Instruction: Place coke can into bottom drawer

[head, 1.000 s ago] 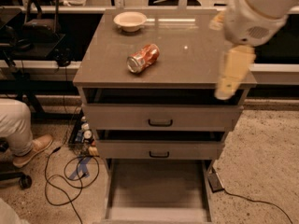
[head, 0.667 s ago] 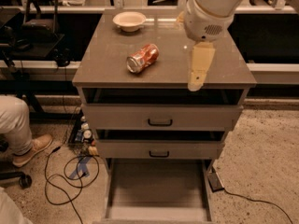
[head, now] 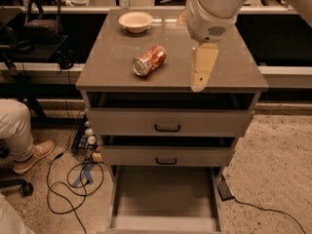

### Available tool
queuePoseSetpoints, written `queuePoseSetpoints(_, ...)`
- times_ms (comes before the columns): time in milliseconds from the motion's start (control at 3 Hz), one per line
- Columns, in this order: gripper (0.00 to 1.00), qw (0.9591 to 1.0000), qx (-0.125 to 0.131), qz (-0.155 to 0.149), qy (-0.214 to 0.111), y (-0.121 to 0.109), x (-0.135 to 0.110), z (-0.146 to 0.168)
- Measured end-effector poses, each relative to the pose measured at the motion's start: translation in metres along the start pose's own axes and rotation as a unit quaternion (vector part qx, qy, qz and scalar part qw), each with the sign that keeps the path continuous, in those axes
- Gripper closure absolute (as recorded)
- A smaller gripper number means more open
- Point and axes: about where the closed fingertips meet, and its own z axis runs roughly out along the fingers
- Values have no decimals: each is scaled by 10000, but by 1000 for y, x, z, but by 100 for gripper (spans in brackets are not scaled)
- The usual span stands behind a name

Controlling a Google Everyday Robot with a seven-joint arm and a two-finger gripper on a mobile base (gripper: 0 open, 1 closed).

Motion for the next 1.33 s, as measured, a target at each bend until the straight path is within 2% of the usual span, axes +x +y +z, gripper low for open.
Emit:
queuePoseSetpoints(333, 0, 9995, 191, -254, 79, -36, 5, 18)
queuePoseSetpoints(667, 0, 9986, 289, -422, 123, -81, 10, 52)
queuePoseSetpoints(1000, 0, 9983, 278, -485, 156, -102, 12, 77)
queuePoseSetpoints(1333, 0, 9975, 184, -634, 234, -115, 3, 102)
